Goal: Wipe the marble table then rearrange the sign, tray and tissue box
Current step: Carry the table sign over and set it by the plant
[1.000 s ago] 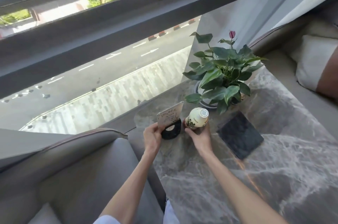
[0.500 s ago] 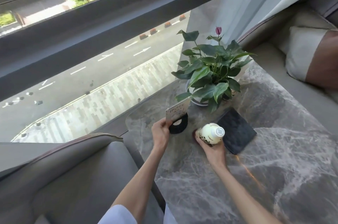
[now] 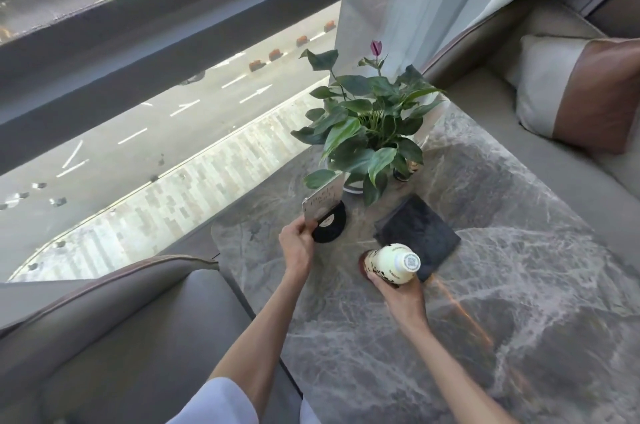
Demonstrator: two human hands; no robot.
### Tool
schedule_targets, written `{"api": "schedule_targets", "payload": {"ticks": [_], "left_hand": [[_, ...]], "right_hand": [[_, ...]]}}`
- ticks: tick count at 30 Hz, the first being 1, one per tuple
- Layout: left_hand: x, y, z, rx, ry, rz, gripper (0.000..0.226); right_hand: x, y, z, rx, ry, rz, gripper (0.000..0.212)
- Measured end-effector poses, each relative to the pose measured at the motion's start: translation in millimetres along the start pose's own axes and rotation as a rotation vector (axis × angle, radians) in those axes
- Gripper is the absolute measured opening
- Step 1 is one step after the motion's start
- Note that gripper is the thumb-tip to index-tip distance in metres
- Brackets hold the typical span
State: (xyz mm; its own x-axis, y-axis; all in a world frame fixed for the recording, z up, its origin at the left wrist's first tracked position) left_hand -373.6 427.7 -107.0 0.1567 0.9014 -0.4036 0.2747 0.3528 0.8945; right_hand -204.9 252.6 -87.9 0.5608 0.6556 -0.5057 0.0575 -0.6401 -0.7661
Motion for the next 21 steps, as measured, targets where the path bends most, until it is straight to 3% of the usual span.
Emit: {"api": "schedule_targets", "payload": {"ticks": [8, 15, 20, 21], "left_hand": [[-22.6, 14.1, 5.8, 0.059, 0.012, 0.053, 0.042], [-23.3, 9.6, 5.2, 0.047, 0.010, 0.051, 0.030], [-19.7, -0.7, 3.3, 0.078, -0.123, -0.029, 0.027], [-23.6, -2.5, 2.2, 0.086, -0.138, -0.046, 0.044]], "right_hand": [[-0.3, 1.1, -1.5, -0.007, -0.017, 0.013, 0.053], [0.8, -0.7, -1.4, -0.049, -0.017, 0.021, 0.055], [-3.2, -10.7, -2.5, -0.029, -0.021, 0.006, 0.053], [-5.0, -13.2, -1.5, -0.027, -0.023, -0.009, 0.052]]}}
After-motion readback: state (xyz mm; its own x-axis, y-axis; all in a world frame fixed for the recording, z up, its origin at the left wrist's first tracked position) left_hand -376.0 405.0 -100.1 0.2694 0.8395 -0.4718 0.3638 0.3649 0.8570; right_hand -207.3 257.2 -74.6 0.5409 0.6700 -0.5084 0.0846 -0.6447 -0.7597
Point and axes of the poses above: each hand's wrist, its own x-axis towards the middle knuckle, its own z-axis out of the palm, y = z × x, the point moved 4 cm from there along x, towards the middle knuckle, and after that the axes turned 7 degrees about -y, right-handed, at the moved point
